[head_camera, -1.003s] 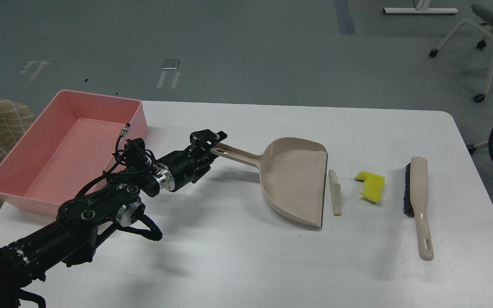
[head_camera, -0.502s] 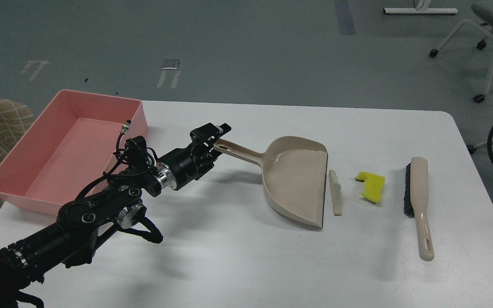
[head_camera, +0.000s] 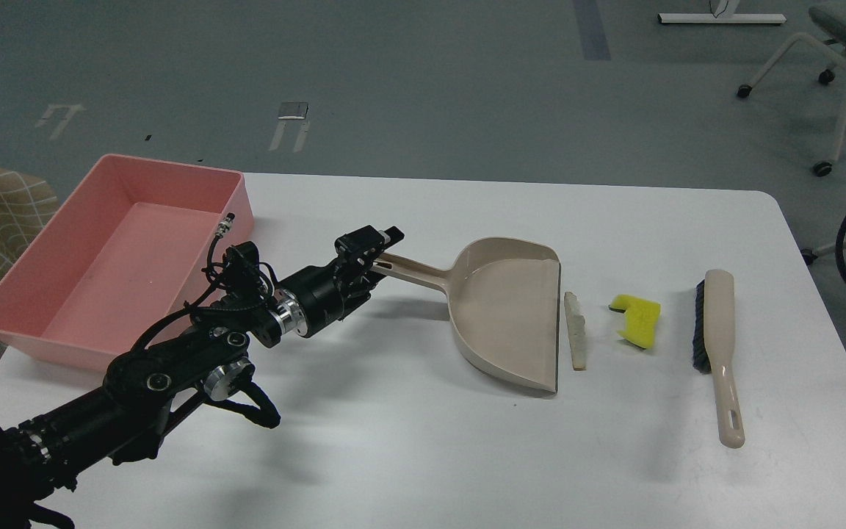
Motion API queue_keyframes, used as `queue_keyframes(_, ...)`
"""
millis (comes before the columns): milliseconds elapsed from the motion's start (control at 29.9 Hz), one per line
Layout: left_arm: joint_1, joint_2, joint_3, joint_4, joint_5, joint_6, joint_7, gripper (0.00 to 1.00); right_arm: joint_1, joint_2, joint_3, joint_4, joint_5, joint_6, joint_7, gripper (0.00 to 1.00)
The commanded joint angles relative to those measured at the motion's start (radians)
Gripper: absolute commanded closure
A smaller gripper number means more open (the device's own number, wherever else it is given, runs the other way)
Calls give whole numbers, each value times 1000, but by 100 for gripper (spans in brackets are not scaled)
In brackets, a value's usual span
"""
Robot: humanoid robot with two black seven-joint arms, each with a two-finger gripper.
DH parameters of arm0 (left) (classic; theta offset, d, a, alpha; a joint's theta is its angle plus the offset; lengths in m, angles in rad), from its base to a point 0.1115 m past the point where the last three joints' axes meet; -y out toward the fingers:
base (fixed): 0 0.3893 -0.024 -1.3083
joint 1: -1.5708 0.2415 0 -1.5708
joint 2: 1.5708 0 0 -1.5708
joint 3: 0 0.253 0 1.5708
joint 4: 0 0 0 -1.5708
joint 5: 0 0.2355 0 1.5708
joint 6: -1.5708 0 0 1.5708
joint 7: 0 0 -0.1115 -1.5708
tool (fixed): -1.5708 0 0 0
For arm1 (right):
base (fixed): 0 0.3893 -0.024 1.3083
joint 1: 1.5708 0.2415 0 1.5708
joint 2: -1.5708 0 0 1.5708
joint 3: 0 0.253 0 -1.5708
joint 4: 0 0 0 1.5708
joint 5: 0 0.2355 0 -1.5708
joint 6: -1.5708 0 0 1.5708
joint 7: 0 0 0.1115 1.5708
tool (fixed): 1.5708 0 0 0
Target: Sweep and dump garbage into bin
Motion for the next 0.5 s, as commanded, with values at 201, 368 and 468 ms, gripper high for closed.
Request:
queue_keyframes(201,-1,3,8,0,10,4,-2,66,1,2,1,1,0,0,0,0)
queue_keyframes(368,1,-2,8,0,32,13,-11,80,1,2,1,1,0,0,0,0)
queue_keyframes(468,-1,-2,9,0,33,16,-11,90,1,2,1,1,0,0,0,0)
